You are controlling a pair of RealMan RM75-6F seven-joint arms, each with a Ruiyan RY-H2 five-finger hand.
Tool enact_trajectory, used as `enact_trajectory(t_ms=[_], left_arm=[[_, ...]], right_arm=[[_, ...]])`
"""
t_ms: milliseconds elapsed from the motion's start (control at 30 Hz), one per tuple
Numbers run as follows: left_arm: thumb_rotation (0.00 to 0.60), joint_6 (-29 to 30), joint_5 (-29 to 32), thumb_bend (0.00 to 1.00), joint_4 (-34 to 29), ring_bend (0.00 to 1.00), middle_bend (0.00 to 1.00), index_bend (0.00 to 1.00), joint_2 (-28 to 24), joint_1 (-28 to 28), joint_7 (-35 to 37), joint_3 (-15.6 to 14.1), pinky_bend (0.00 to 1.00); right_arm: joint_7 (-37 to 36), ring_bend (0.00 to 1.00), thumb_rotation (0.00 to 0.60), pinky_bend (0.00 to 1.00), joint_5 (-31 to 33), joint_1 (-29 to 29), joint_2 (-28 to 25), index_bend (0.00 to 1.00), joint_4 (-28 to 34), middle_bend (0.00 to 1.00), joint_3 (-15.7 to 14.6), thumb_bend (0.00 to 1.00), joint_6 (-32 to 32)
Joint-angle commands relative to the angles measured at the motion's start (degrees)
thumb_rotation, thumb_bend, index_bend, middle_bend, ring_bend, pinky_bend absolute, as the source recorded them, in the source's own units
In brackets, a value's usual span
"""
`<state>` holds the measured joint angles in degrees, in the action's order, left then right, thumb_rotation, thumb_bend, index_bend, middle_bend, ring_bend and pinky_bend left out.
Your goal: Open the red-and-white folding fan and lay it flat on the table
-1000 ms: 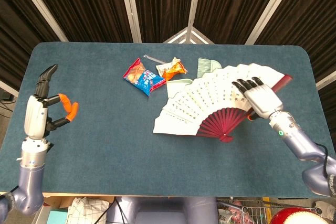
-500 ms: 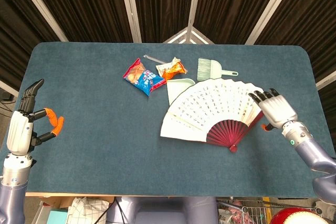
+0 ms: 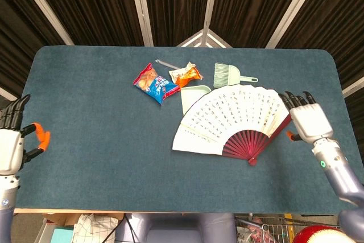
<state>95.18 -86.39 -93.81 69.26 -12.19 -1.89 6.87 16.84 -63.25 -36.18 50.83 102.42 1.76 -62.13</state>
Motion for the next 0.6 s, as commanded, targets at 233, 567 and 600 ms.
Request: enact_trajectory(t_ms=[233,567,600], left_arm=[[0.600,-1.58,10.53,0.53,-6.16,0.00,0.01,0.17,-6.31,7.58,-7.59,-3.16,0.00],[0.600,-0.51,8.08,0.53,-3.34,0.00,0.00,0.17,-8.73,10.01,0.90,-3.00,0.00],[0.600,-0.83,7.74,0.53,-3.25,0.00,0.00,0.17,-9.20,10.06,2.08,-2.99,0.00]], right_arm=[[-12.20,0.19,0.600,0.09,-16.54,20.58,7.60,0.14,0.89,0.09,-4.30,0.23,-28.23],[-13.64,0.16,0.600,0.07,-19.96,26.23,9.51,0.15,-5.20,0.09,-4.95,0.24,-31.71],[-13.68,0.16,0.600,0.07,-20.08,26.58,9.26,0.15,-5.05,0.09,-4.69,0.24,-31.85]])
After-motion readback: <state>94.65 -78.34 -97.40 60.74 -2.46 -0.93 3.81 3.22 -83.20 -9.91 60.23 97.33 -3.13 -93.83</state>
